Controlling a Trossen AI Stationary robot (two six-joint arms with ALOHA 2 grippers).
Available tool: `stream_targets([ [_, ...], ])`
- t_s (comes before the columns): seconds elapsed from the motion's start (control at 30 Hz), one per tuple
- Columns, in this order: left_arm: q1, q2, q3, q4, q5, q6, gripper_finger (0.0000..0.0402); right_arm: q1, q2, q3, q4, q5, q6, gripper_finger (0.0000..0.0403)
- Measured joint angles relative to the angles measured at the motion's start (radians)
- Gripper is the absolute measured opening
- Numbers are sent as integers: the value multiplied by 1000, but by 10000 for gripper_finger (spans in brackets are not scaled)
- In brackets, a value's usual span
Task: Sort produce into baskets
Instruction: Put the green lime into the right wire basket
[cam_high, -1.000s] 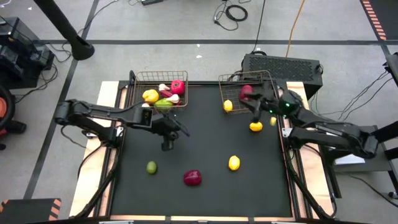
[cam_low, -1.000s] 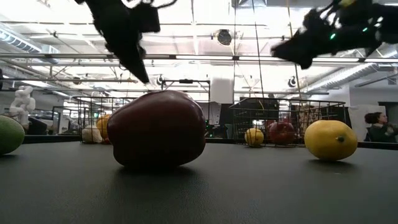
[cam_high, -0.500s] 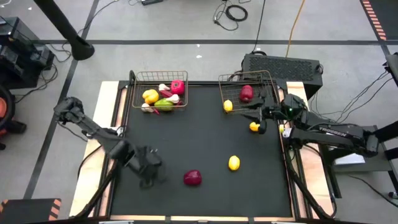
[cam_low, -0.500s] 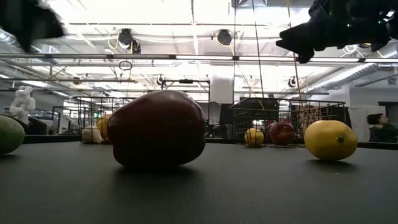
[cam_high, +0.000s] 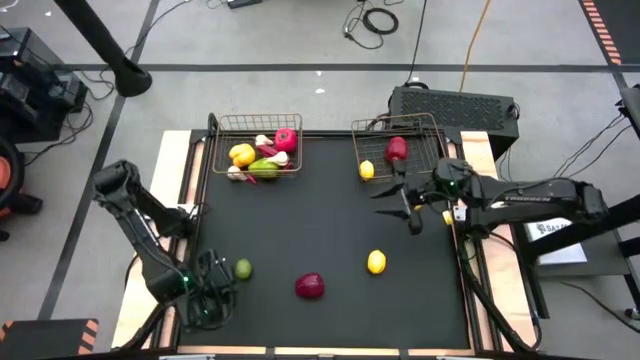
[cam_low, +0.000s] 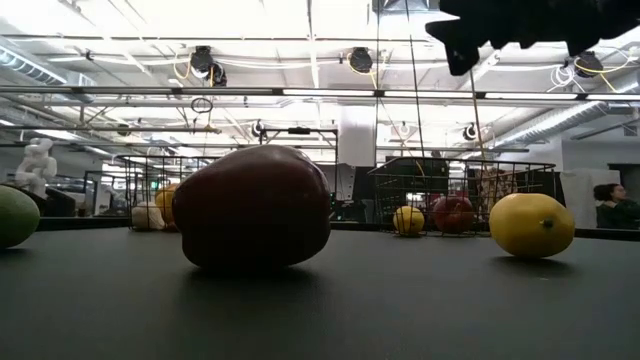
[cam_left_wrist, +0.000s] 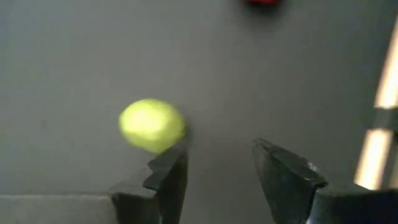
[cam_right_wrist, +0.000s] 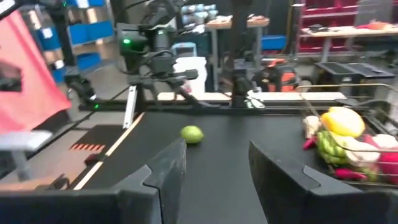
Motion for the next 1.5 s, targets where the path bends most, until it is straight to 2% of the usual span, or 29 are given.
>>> stream_targets([
  [0.13,-2,57,0,-49,-4,33,225,33,41,26,-1,1,-23,167],
  [0.33,21,156,0,-137,-30,238,283,42,56,31,-8,2,-45,167],
  [0.6,102,258,0,-155,-26,724,290,42,55,31,-20,2,-47,167],
  [0.73,139,269,0,-152,-13,839,290,42,55,31,-21,2,-47,167],
  [0.9,192,269,0,-138,-88,840,290,42,55,31,-22,2,-47,167],
  [1.0,225,266,0,-144,-95,790,290,42,55,31,-22,2,-45,167],
  [1.2,250,224,24,-157,-17,560,290,42,55,31,-41,2,-45,167],
  [1.37,209,208,64,-236,25,533,290,42,55,31,-51,6,-50,167],
  [1.5,204,208,66,-290,-4,443,290,42,55,31,-52,6,-45,167],
])
